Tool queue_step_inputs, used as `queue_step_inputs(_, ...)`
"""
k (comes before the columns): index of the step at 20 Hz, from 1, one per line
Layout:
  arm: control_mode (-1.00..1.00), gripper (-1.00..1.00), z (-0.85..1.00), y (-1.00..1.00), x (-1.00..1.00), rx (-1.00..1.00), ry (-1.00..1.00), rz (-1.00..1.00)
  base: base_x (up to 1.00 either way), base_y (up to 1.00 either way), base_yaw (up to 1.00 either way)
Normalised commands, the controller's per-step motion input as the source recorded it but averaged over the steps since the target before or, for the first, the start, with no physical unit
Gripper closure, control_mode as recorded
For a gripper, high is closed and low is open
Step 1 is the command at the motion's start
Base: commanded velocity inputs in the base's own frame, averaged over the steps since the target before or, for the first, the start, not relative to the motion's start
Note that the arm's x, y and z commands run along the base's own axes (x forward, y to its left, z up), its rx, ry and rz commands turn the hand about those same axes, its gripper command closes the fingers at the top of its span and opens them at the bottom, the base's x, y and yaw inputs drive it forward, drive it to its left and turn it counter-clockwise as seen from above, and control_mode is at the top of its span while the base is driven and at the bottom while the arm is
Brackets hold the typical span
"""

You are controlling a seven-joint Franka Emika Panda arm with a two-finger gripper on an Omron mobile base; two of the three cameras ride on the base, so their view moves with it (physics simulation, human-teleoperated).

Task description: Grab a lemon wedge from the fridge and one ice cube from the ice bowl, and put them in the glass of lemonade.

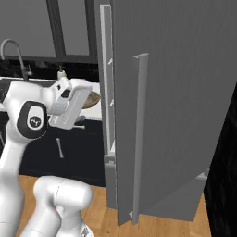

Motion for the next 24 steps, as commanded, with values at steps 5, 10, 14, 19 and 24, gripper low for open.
queue_step_inputs(5, -1.00, -1.00, -0.02, -0.06, 0.52, 0.00, 0.00, 0.00, 0.00, 0.00, 0.00)
queue_step_inputs(10, -1.00, -1.00, 0.00, -0.30, 0.44, 0.00, 0.00, 0.00, 0.00, 0.00, 0.00)
queue_step_inputs(14, -1.00, -1.00, -0.11, -0.29, 0.63, 0.00, 0.00, 0.00, 0.00, 0.00, 0.00)
queue_step_inputs(19, -1.00, -1.00, -0.09, -0.27, 0.63, 0.00, 0.01, -0.02, 0.00, 0.00, 0.00)
queue_step_inputs(24, -1.00, -1.00, -0.05, -0.40, 0.55, 0.00, 0.04, -0.07, 0.00, 0.00, 0.00)
